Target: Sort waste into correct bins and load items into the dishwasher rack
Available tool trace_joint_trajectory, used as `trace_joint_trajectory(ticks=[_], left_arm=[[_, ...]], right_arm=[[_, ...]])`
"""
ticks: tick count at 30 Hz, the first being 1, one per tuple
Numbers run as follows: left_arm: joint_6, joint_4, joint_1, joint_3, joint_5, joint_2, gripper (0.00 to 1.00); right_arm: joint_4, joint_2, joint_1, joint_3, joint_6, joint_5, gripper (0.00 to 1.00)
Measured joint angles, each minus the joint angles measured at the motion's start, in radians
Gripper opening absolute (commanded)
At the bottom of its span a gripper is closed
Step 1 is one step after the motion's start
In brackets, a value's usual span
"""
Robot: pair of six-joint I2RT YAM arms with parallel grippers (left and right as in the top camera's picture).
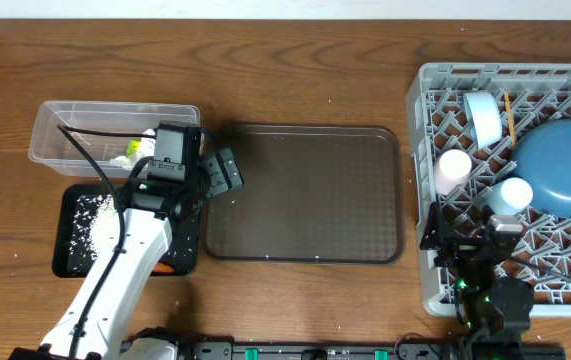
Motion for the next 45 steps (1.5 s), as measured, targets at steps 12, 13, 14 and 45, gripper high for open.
trace_joint_trajectory(ticks=[12, 13, 14, 45], left_arm=[[0.0, 0.0, 0.0, 0.0, 0.0, 0.0, 0.98], [0.0, 0.0, 0.0, 0.0, 0.0, 0.0, 0.98], [0.0, 0.0, 0.0, 0.0, 0.0, 0.0, 0.98], [0.0, 0.0, 0.0, 0.0, 0.0, 0.0, 0.98]], right_arm=[[0.0, -0.037, 0.001, 0.0, -0.182, -0.004, 0.99], [0.0, -0.037, 0.001, 0.0, -0.205, -0.005, 0.99], [0.001, -0.037, 0.001, 0.0, -0.226, -0.004, 0.99], [0.001, -0.037, 0.001, 0.0, -0.267, -0.004, 0.99]])
